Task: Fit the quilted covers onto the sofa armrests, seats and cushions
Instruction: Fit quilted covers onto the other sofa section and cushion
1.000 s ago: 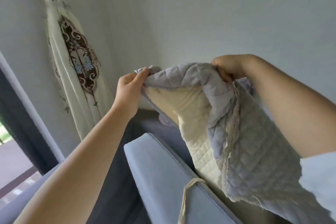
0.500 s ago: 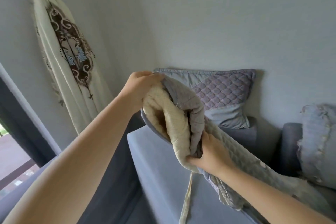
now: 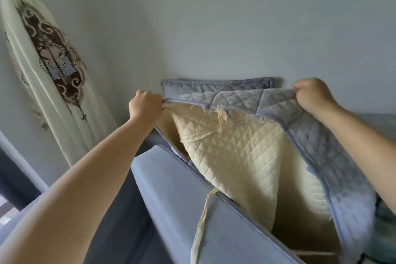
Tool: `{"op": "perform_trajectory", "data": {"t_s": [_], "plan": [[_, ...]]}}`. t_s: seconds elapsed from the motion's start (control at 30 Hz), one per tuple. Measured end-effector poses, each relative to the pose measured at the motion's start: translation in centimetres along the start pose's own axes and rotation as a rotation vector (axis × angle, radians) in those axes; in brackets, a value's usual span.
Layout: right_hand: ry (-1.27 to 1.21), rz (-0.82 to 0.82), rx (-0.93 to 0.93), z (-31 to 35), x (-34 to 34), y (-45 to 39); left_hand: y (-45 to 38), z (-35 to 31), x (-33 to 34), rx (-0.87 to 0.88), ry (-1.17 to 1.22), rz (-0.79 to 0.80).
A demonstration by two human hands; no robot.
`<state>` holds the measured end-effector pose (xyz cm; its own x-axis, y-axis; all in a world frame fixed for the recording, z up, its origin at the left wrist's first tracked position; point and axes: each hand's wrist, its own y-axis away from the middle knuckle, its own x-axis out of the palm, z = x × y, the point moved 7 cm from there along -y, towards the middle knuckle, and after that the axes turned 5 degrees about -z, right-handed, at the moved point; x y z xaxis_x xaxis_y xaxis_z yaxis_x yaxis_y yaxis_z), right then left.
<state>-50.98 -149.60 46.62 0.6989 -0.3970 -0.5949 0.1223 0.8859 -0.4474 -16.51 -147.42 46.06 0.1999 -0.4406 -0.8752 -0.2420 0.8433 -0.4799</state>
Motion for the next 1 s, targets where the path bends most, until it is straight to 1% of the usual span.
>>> {"op": "perform_trajectory", "data": {"t_s": [0.03, 0.07, 0.1, 0.13, 0.17, 0.2, 0.23, 0.27, 0.33, 0.37, 0.4, 0.43, 0.47, 0.5, 0.53, 0.57, 0.6, 0.63, 0.67, 0.7, 0.77, 0.83, 0.87, 0.9, 0.97, 1.0], "plan": [[-0.048, -0.027, -0.022, 0.5, -1.5, -0.5, -0.9, -0.1, 0.1, -0.068, 0.024, 0.023], [-0.069, -0.009, -0.044, 1.1, -2.3, -0.5, -1.7, -0.4, 0.8, -0.146, 0.117, 0.096], [-0.038, 0.043, -0.085, 1.7, -2.7, 0.0, -2.2, -1.0, 1.8, -0.209, 0.228, 0.196], [0.071, 0.12, -0.138, 2.4, -2.6, 0.8, -2.5, -2.0, 3.1, -0.262, 0.375, 0.325], [0.252, 0.199, -0.189, 2.5, -2.3, 1.8, -2.9, -3.0, 4.5, -0.328, 0.526, 0.44], [0.476, 0.244, -0.254, 2.7, -1.8, 2.8, -2.8, -4.3, 5.0, -0.402, 0.745, 0.538], [0.677, 0.246, -0.327, 2.7, -1.5, 3.7, -3.0, -5.6, 4.8, -0.459, 0.949, 0.56], [0.811, 0.223, -0.386, 2.5, -1.3, 4.3, -3.2, -6.4, 5.0, -0.539, 1.075, 0.569], [0.955, 0.153, -0.406, 1.5, -1.2, 4.3, -4.5, -8.0, 2.6, -0.43, 1.038, 0.45], [0.985, 0.114, -0.371, 0.9, -1.4, 3.9, -5.6, -8.5, 1.2, -0.364, 0.988, 0.343], [0.992, 0.065, -0.33, 0.5, -1.7, 3.4, -6.6, -8.4, -0.4, -0.311, 0.989, 0.192], [0.982, 0.017, -0.295, 0.3, -2.1, 2.9, -7.9, -8.8, -1.9, -0.216, 1.1, 0.113], [0.947, -0.008, -0.269, 0.1, -2.2, 2.3, -9.0, -9.1, -2.8, -0.152, 1.194, 0.074], [0.858, -0.003, -0.24, 0.1, -2.5, 1.9, -9.8, -8.7, -3.9, -0.083, 1.211, -0.03], [0.715, 0.038, -0.218, 0.1, -2.5, 1.6, -9.9, -8.2, -4.6, -0.044, 1.149, -0.095], [0.538, 0.113, -0.215, 0.1, -2.0, 1.5, -9.6, -7.9, -4.5, -0.003, 1.091, -0.104], [0.399, 0.23, -0.228, 0.1, -1.0, 2.0, -9.0, -7.9, -4.0, 0.079, 0.994, -0.098], [0.341, 0.389, -0.231, -0.3, 0.7, 3.3, -7.7, -7.8, -2.9, 0.151, 0.936, -0.071], [0.344, 0.538, -0.225, -1.1, 2.7, 4.9, -5.7, -7.6, -1.9, 0.2, 0.913, -0.039], [0.38, 0.659, -0.19, -2.4, 4.9, 6.8, -4.1, -6.6, 0.5, 0.194, 0.884, -0.01], [0.421, 0.793, -0.084, -5.4, 9.1, 10.3, -1.0, -4.1, 5.7, 0.132, 0.805, 0.092], [0.447, 0.922, -0.003, -7.7, 13.5, 14.3, 2.3, -1.5, 11.5, 0.047, 0.727, 0.261], [0.474, 0.95, 0.024, -8.6, 15.1, 16.0, 3.7, -0.6, 13.6, 0.016, 0.677, 0.33], [0.485, 0.942, 0.04, -9.2, 16.4, 17.3, 4.8, 0.0, 15.6, -0.009, 0.604, 0.381], [0.495, 0.87, -0.008, -9.0, 17.7, 18.6, 6.5, 0.7, 18.2, -0.01, 0.495, 0.431], [0.504, 0.789, -0.054, -8.7, 17.7, 18.7, 7.4, 0.7, 18.7, -0.013, 0.447, 0.443]]}}
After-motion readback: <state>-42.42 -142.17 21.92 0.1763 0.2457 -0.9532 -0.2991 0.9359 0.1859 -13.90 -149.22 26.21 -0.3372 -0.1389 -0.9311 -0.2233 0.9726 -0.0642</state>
